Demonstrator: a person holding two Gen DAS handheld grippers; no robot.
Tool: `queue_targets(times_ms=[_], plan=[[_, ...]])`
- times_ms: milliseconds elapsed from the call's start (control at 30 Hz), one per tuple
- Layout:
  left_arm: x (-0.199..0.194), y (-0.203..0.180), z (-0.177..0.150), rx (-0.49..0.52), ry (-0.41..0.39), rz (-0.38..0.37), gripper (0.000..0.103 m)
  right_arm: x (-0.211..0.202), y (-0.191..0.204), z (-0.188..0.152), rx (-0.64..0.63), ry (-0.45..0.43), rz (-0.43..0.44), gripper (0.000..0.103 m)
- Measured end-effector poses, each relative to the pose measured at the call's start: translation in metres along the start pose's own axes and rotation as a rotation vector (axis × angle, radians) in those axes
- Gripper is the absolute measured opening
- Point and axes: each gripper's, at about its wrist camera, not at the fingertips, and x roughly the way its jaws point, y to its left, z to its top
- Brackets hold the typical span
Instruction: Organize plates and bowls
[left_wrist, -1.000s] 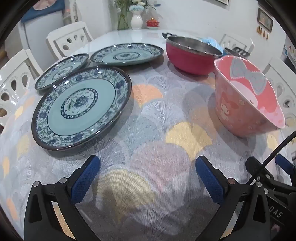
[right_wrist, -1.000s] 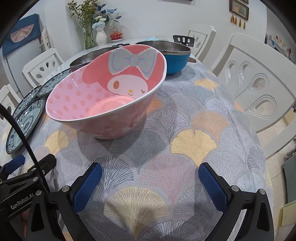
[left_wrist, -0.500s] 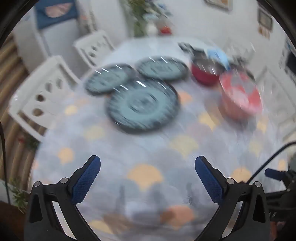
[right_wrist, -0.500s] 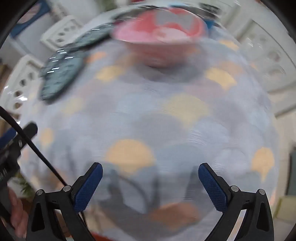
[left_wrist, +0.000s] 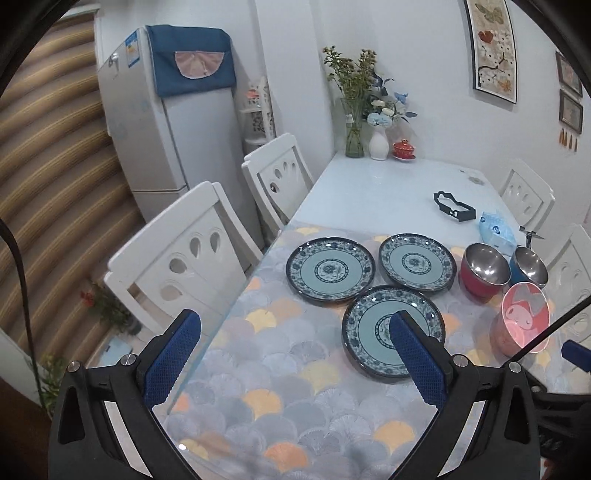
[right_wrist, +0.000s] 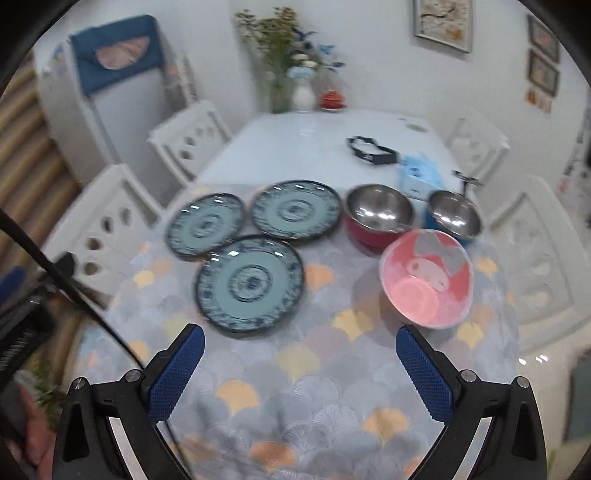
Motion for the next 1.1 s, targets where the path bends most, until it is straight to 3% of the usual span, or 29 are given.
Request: queue_targets(times_ms=[267, 733, 1100], plan=[[0.029, 0.009, 0.002, 0.0, 0.026, -0.1, 0.102, 0.013, 0.016, 0.005, 0.025, -0.035, -0.103, 0.103], [0.081, 0.033, 0.004, 0.026, 0.085, -0.213, 0.102, 0.044, 0.059, 0.006, 0.088, 0.041, -0.189, 0.103], [0.097, 0.024, -0.001, 0.054, 0.145, -0.268, 0.102, 0.054, 0.059, -0.004, 0.125, 0.098, -0.205, 0.103]])
